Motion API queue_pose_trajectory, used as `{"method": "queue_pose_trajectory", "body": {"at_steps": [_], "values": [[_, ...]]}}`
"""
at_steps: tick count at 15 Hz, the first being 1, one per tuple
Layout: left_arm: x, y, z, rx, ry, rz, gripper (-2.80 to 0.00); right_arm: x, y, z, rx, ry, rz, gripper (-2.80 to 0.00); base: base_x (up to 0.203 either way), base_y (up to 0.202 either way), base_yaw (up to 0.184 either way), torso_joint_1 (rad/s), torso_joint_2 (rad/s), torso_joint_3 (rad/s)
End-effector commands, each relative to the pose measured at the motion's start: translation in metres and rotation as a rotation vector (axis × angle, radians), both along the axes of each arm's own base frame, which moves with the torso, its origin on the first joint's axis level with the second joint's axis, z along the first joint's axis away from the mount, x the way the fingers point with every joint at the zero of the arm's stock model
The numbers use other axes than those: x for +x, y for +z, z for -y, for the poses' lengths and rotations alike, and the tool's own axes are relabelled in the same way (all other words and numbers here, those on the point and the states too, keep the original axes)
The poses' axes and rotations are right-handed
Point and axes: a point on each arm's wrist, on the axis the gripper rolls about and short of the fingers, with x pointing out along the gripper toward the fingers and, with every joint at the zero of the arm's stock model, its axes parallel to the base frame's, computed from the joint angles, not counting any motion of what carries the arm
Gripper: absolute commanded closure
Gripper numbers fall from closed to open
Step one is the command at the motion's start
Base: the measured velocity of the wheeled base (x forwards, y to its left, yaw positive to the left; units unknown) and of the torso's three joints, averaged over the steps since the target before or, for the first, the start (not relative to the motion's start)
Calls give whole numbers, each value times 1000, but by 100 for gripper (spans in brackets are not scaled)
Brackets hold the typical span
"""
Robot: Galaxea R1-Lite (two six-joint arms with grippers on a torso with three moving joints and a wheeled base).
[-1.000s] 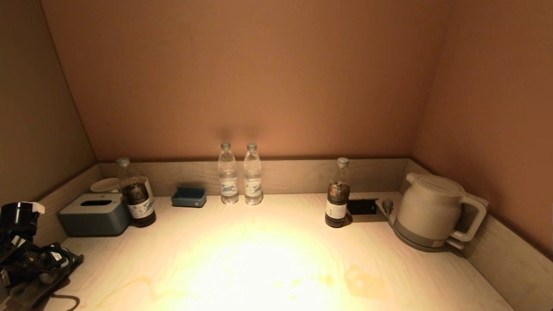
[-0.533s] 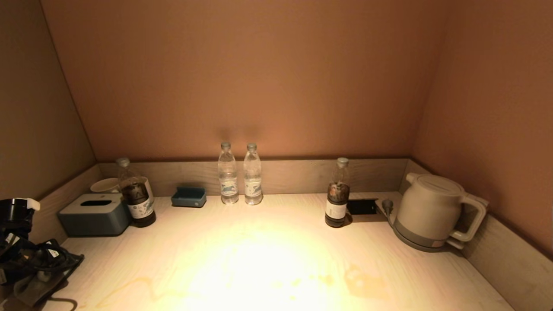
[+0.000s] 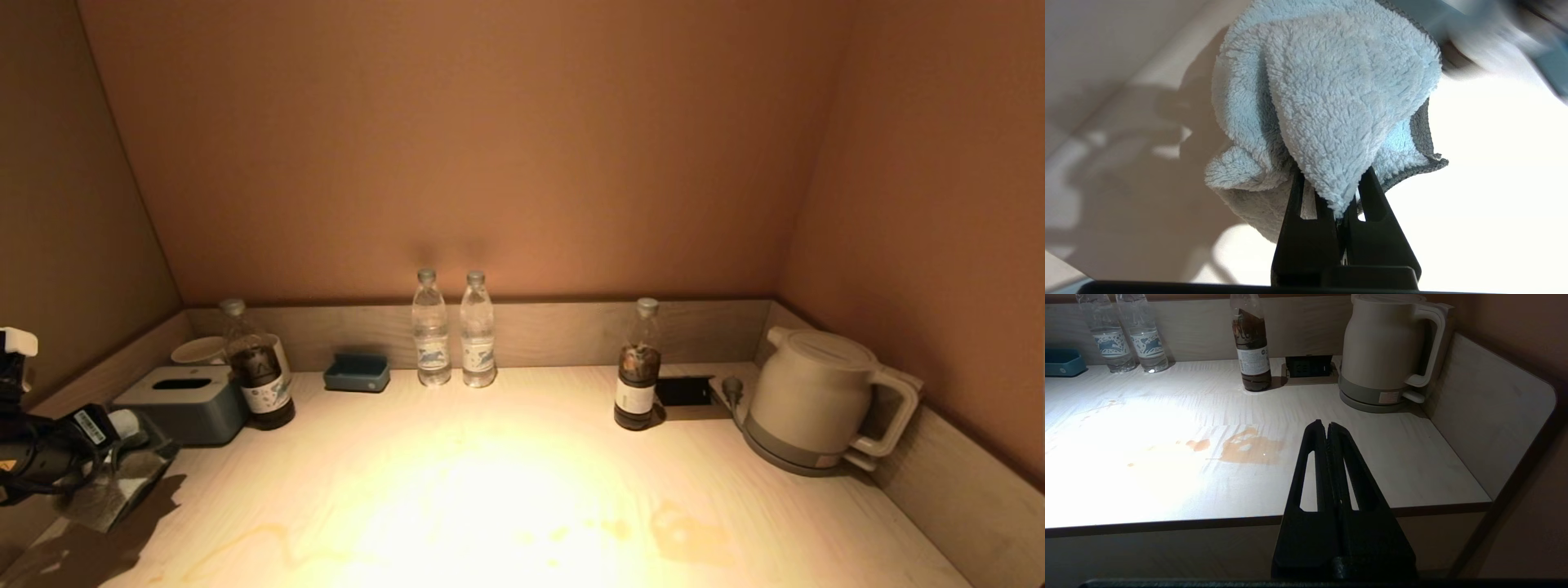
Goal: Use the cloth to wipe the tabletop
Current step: Sweep the stains on the table
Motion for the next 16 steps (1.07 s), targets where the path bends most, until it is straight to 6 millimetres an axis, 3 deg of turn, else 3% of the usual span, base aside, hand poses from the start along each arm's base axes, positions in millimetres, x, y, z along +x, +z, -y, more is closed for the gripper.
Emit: {"method": "queue_pose_trajectory", "body": {"at_steps": [1,2,5,10,13,16], "values": [[-7,18,16,11,-49,51,0,0,0,0,0,0,-1,0,0,0,0,0,0,0],[-3,20,31,12,-110,44,0,0,0,0,0,0,-1,0,0,0,0,0,0,0],[18,23,51,39,-224,36,0,0,0,0,0,0,-1,0,0,0,0,0,0,0],[43,21,62,30,-305,-70,0,0,0,0,0,1,-1,0,0,0,0,0,0,0],[46,16,72,13,-338,-147,0,0,0,0,0,0,-1,0,0,0,0,0,0,0],[51,-6,84,5,-372,-230,0,0,0,0,0,0,-1,0,0,0,0,0,0,0]]}}
